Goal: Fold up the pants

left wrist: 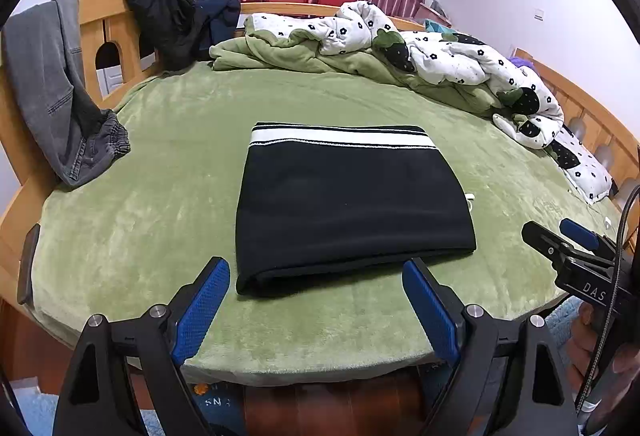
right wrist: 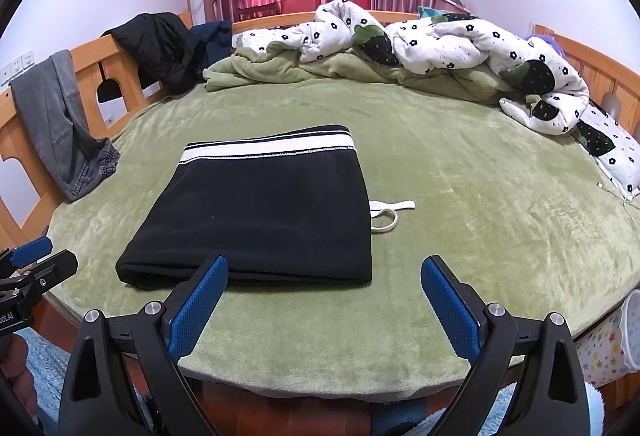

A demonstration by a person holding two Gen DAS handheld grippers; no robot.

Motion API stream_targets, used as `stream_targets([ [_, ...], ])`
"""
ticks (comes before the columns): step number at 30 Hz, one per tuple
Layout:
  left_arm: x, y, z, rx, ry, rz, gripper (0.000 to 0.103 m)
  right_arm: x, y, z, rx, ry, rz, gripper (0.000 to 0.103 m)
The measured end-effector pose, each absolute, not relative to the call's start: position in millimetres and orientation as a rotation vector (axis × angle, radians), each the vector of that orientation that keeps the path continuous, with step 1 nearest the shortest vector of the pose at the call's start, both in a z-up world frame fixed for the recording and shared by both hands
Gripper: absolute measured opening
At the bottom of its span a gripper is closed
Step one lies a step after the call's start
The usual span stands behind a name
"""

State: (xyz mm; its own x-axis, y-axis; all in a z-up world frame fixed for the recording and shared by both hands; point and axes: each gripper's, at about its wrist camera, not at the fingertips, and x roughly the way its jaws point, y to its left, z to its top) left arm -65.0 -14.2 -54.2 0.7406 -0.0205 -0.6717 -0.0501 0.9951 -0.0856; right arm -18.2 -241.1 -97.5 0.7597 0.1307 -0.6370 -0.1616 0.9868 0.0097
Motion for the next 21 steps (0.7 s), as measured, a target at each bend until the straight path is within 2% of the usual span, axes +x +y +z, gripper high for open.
stream_targets([
  [21,-67.4,-7.5,-55.9,-0.120,0.739,0.023,0.088,-19.2,-241.4,-98.9,-0.048,0.691,0.149,0.096],
])
